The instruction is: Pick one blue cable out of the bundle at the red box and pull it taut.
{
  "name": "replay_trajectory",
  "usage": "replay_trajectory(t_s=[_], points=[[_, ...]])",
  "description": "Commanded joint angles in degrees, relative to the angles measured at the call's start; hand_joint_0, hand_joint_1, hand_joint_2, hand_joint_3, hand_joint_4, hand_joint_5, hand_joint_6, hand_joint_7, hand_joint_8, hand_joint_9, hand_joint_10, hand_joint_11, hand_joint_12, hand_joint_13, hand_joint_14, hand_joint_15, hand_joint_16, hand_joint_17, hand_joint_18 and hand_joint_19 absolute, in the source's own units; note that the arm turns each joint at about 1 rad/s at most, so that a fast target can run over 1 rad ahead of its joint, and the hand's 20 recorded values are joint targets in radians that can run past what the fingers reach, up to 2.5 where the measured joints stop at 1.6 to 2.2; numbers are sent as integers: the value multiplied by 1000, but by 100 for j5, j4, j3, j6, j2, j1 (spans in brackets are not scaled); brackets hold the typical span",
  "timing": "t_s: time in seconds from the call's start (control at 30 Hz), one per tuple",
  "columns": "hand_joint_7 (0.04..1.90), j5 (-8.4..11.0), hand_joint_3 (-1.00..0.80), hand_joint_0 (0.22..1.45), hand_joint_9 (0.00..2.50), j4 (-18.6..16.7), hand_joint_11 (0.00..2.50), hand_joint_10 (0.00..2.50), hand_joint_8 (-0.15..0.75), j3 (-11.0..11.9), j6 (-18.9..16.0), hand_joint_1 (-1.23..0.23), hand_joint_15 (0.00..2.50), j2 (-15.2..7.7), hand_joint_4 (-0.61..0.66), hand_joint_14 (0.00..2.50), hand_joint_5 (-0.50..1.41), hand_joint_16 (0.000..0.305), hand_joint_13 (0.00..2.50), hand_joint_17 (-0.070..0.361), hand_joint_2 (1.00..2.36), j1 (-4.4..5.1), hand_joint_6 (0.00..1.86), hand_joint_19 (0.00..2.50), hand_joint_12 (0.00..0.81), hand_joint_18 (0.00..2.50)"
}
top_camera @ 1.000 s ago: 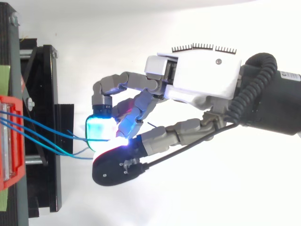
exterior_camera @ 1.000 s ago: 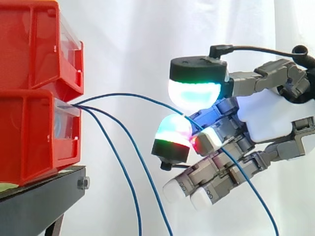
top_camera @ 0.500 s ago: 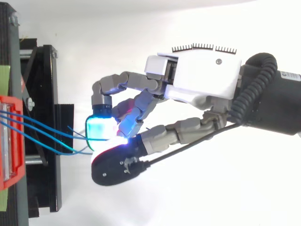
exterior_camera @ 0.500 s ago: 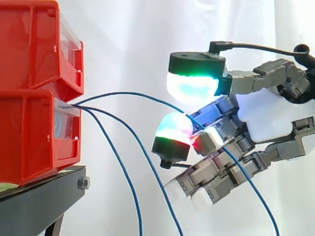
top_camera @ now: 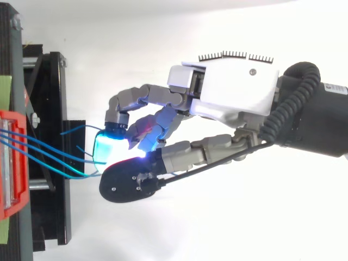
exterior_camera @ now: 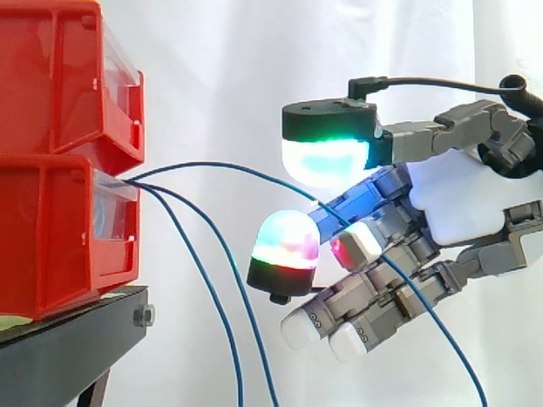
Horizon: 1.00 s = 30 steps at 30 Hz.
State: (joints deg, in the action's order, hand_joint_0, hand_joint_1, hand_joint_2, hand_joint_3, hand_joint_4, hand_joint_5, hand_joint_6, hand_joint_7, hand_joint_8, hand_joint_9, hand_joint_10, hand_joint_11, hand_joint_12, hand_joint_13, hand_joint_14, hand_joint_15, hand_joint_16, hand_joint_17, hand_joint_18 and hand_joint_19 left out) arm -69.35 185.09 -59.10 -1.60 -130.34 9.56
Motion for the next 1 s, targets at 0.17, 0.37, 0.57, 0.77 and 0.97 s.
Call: replay_trajectory(t_s=[0.17, 0.37, 0.57, 0.77, 0.97], points=[[1284, 0, -232, 604, 1169, 0, 782, 20, 284, 4, -7, -650, 286, 0, 258, 11, -25, 54, 594, 121, 1012, 2, 503, 393, 347, 503], [1461, 0, -199, 605, 1187, -8, 933, 22, 308, 4, 29, -669, 299, 0, 142, 12, -30, 54, 598, 121, 1013, 2, 522, 378, 354, 514], [1290, 0, -179, 598, 1191, 0, 999, 23, 316, 4, 29, -660, 314, 0, 149, 13, -64, 54, 604, 123, 1013, 2, 638, 371, 361, 524], [1162, 0, -174, 583, 1167, 9, 1140, 21, 337, 4, 29, -709, 323, 0, 164, 12, -115, 57, 607, 128, 1012, 2, 790, 357, 376, 538], [1146, 0, -184, 598, 1163, -8, 1265, 19, 326, 4, 29, -774, 353, 0, 167, 14, -138, 54, 617, 122, 1014, 2, 852, 377, 365, 531]])
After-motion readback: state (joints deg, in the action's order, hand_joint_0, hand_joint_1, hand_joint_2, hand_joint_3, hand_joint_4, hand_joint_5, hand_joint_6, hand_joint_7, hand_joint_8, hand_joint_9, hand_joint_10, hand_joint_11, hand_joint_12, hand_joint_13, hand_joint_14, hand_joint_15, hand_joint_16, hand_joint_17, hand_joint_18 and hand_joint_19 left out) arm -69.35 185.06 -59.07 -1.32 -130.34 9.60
